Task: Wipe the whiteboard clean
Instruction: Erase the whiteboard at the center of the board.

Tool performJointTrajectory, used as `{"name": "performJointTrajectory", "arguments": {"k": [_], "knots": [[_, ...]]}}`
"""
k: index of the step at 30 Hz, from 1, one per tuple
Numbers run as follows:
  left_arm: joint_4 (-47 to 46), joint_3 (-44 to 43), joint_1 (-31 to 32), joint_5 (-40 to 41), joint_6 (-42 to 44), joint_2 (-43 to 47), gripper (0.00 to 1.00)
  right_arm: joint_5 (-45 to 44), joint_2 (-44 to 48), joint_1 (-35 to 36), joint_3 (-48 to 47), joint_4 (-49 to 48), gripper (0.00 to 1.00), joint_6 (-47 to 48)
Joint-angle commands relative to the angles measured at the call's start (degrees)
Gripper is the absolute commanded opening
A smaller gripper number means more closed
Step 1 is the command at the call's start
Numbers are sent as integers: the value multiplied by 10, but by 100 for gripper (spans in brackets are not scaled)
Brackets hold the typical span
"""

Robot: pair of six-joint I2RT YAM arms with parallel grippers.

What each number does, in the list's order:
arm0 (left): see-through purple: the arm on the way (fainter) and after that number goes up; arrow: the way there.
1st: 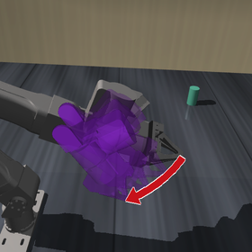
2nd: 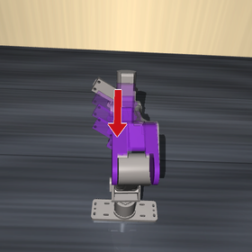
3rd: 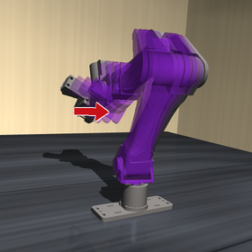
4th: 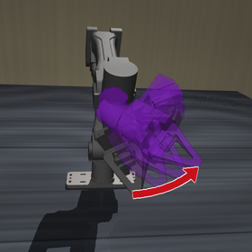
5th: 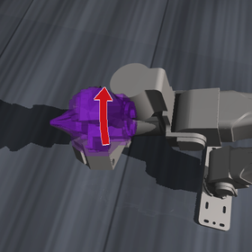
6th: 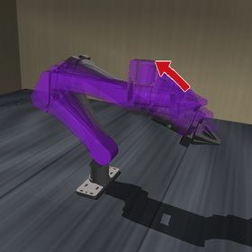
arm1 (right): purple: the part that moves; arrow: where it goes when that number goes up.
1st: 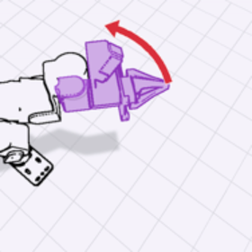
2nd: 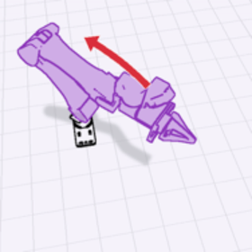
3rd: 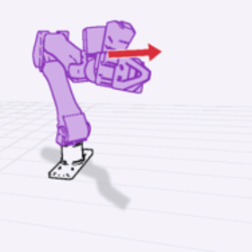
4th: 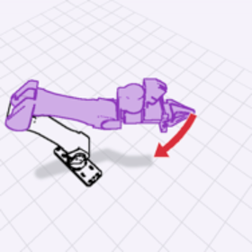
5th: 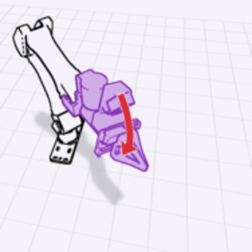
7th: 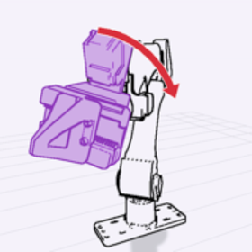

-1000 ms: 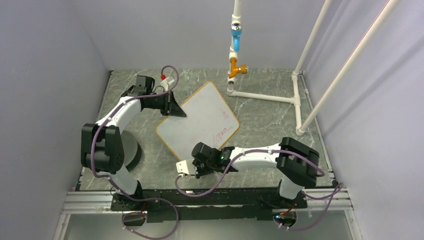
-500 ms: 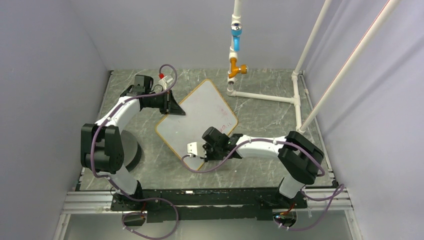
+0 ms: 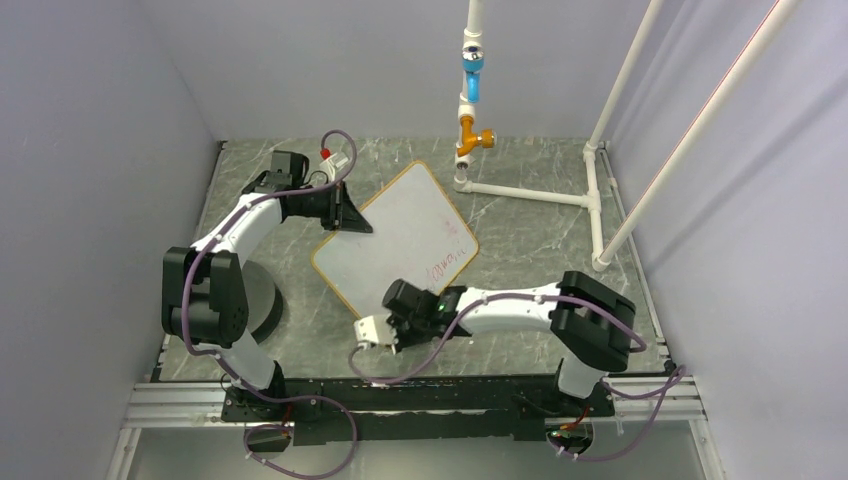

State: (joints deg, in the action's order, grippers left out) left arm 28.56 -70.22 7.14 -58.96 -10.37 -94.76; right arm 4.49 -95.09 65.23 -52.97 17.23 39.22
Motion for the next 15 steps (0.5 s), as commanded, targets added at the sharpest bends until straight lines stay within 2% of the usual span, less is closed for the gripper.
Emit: {"name": "performJointTrajectory", "arguments": {"k": [1, 6, 10, 15], "knots": [[-12, -3, 10, -77, 4, 16, 0, 23, -33, 56, -60, -8, 0, -14], [-8, -2, 10, -77, 8, 16, 0, -23, -55, 46, -69, -15, 0, -28], [-9, -1, 12, -78, 9, 17, 0, -6, -22, -48, -55, -10, 0, -39], [-5, -5, 16, -81, 11, 13, 0, -18, 15, -157, -15, -35, 0, -10]]}}
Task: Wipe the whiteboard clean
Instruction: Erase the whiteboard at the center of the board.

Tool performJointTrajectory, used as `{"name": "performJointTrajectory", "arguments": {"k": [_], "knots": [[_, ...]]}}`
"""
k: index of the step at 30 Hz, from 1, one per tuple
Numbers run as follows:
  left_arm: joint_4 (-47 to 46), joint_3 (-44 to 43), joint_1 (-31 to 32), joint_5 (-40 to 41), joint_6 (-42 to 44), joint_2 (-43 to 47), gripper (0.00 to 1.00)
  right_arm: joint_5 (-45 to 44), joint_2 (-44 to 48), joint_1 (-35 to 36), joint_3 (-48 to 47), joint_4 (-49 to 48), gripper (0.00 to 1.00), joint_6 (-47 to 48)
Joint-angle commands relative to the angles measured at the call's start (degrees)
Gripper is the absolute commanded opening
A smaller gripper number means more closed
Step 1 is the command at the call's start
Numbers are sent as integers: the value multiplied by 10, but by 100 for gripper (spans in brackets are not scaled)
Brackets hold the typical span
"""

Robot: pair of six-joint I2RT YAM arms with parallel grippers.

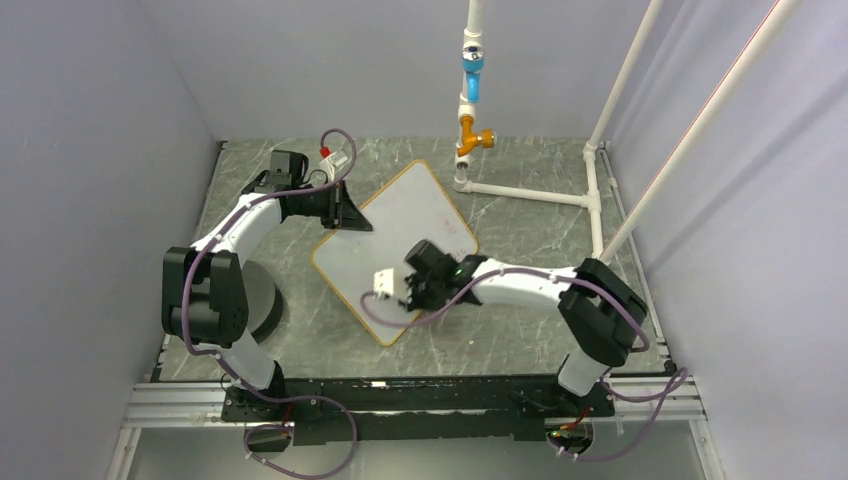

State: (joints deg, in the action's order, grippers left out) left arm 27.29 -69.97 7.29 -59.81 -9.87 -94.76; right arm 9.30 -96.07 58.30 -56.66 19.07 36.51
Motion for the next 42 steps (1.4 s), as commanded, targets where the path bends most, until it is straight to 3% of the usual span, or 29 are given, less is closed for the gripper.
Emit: {"name": "performJointTrajectory", "arguments": {"k": [1, 4, 13, 16, 21, 26, 31, 37, 39, 42], "knots": [[6, -6, 15, -72, 5, 14, 0, -56, 26, -103, 22, -52, 0, 14], [7, -6, 17, -71, 6, 14, 0, -37, 26, -107, 29, -50, 0, 16], [11, -6, 18, -67, 9, 17, 0, 18, 29, 31, 7, -27, 0, 8], [11, -6, 18, -68, 9, 17, 0, -24, 16, 23, 5, -43, 0, -2], [11, -7, 18, -69, 9, 18, 0, -85, 5, -62, 6, -55, 0, -13], [8, -6, 18, -71, 7, 19, 0, -135, 7, -99, 9, -49, 0, 7], [7, -5, 17, -73, 6, 19, 0, -74, 8, -73, 5, -25, 0, 9], [-2, -2, 19, -79, -1, 20, 0, 9, 2, 47, -29, -2, 0, 0], [0, -2, 21, -78, 1, 22, 0, -13, -12, 61, -52, -6, 0, -18], [-1, -1, 24, -78, 1, 24, 0, -68, -17, 28, -73, -32, 0, -38]]}}
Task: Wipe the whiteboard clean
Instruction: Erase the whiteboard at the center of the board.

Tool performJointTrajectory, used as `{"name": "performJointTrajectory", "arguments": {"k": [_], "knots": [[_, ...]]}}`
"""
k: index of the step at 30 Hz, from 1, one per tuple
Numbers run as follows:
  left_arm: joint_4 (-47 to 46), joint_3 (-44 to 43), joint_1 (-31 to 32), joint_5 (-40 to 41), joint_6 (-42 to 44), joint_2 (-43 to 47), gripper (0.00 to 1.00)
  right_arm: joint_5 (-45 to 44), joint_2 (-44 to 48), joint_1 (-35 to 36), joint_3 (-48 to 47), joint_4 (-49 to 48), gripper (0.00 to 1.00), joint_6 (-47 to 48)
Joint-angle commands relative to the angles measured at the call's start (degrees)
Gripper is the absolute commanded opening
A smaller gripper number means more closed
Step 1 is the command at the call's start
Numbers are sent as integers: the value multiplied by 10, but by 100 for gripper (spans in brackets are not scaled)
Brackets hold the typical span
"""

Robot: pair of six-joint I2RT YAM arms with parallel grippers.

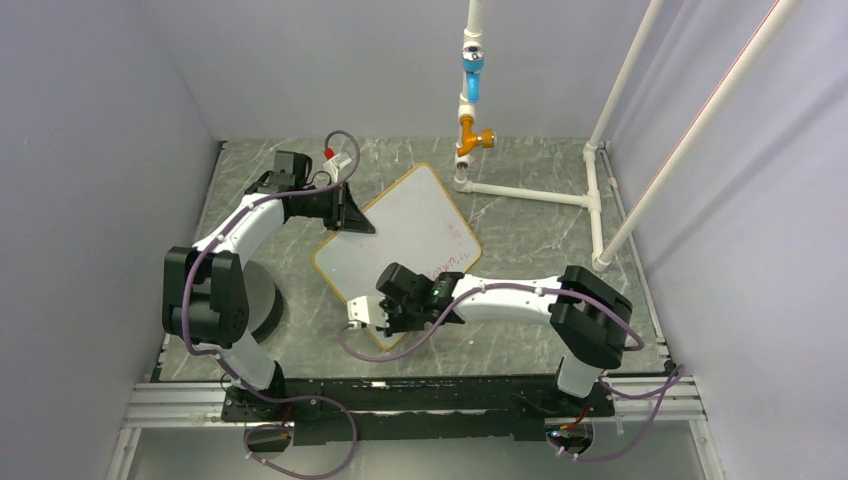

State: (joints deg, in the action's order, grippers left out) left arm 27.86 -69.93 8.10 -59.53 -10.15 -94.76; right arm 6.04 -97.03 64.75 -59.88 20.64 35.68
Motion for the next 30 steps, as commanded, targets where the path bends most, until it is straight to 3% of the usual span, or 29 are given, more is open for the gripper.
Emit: {"name": "performJointTrajectory", "arguments": {"k": [1, 5, 8, 12, 16, 19, 26, 30], "knots": [[-6, -2, 16, -82, 4, 23, 0, -44, -5, -56, -44, -56, 0, -38], [-7, -2, 16, -83, 3, 24, 0, -86, 4, -140, -35, -74, 0, -52], [-8, -1, 17, -84, 2, 25, 0, -80, 28, -157, 1, -82, 0, -42], [-8, -2, 20, -84, 3, 26, 0, 13, 35, -110, 17, -56, 0, -37], [-7, -1, 22, -83, 4, 26, 0, 39, 23, -34, -13, -31, 0, -34], [-9, -1, 27, -85, 3, 28, 0, 26, 25, -32, -62, -28, 0, -57], [-12, -1, 33, -88, -1, 28, 0, -75, 26, -167, -44, -83, 0, -75], [-13, 0, 35, -88, -2, 29, 0, -28, 42, -158, -3, -76, 0, -61]]}}
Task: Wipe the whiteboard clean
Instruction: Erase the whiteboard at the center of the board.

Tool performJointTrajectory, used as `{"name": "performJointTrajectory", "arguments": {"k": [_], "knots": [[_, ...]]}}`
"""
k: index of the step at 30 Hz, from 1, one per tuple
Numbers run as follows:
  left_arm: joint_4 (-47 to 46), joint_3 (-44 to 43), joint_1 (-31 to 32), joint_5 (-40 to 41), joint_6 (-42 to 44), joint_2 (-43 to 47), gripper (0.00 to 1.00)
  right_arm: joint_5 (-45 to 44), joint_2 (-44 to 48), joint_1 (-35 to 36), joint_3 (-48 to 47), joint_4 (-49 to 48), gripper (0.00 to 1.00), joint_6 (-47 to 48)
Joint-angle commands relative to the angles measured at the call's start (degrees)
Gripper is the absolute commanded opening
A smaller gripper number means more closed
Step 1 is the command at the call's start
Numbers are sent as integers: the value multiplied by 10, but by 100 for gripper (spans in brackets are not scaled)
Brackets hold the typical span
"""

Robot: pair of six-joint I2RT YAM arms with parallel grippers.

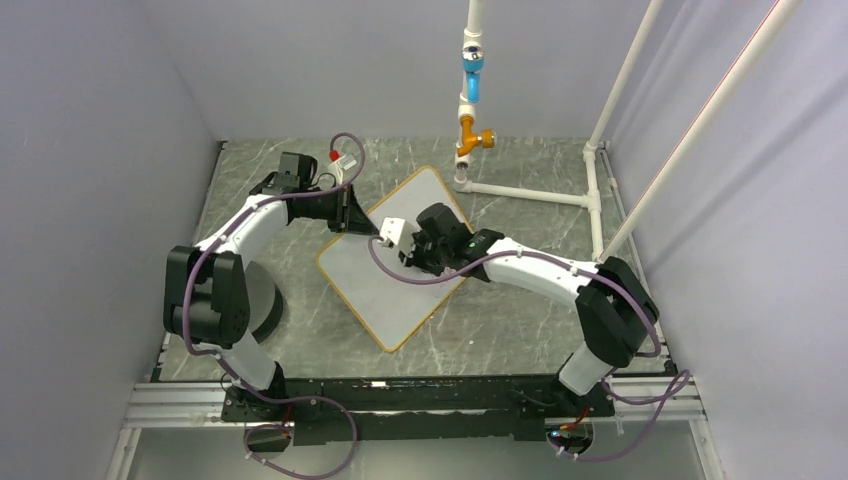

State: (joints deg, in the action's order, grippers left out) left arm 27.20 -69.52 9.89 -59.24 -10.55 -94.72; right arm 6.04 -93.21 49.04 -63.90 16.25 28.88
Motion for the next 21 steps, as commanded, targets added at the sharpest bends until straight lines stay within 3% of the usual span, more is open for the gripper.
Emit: {"name": "performJointTrajectory", "arguments": {"k": [1, 4, 6, 16, 21], "knots": [[-7, -4, 17, -91, 3, 29, 0, -8, 7, 18, 41, -25, 0, 12], [-5, -4, 19, -90, 6, 30, 0, 31, 2, 74, 33, -4, 0, 27], [-3, -3, 20, -90, 8, 32, 0, 23, -16, 64, 10, 1, 0, 9], [-10, -1, 20, -98, 3, 37, 0, -40, -1, -198, 65, -72, 0, -49], [-10, 0, 20, -98, 3, 38, 0, -14, -17, -255, 76, -70, 0, -63]]}}
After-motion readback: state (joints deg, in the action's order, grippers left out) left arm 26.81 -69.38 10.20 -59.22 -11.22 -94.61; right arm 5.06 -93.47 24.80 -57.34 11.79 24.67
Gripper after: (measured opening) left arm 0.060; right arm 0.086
